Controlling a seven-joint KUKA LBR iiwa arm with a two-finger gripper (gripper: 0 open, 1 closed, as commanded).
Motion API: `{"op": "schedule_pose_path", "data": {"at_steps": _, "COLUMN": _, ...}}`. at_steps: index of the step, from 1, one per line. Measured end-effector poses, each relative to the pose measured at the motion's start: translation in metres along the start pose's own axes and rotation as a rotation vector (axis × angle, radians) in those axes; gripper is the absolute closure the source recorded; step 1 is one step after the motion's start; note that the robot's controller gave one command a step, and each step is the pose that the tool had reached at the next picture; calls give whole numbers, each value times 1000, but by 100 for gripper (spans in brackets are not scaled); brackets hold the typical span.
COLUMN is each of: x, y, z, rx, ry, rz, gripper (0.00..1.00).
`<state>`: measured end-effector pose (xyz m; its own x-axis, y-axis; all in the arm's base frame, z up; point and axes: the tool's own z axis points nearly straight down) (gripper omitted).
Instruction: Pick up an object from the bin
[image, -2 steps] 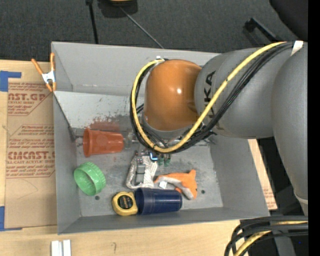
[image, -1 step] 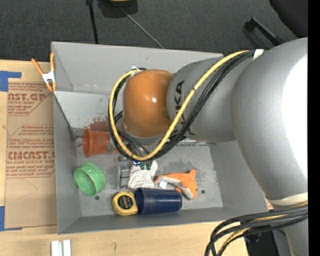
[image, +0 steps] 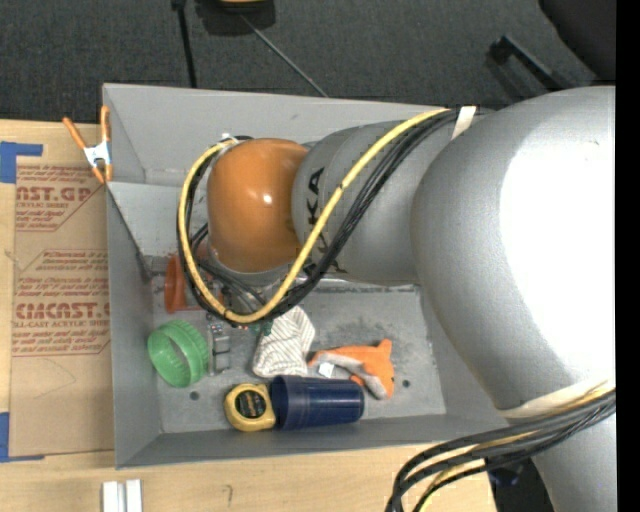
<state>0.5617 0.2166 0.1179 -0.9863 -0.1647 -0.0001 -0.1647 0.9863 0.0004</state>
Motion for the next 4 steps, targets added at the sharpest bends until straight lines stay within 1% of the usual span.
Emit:
{"op": "schedule_pose_path", "data": {"at_steps": 1, "x": 37, "y": 40, "z": -33, "rx": -3, "ry": -2, "rz": -23, "gripper": 0}}
{"op": "schedule_pose_path", "data": {"at_steps": 2, "x": 19, "y": 35, "z": 42, "rx": -2, "ry": -3, "rz": 232, "gripper": 0}}
{"op": "schedule_pose_path", "data": {"at_steps": 3, "x": 34, "y": 37, "z": 43, "rx": -6, "ry": -14, "rz": 114, "gripper": 100}}
{"op": "schedule_pose_path", "data": {"at_steps": 4, "x": 34, "y": 37, "z": 43, "rx": -6, "ry": -14, "rz": 114, "gripper": 100}}
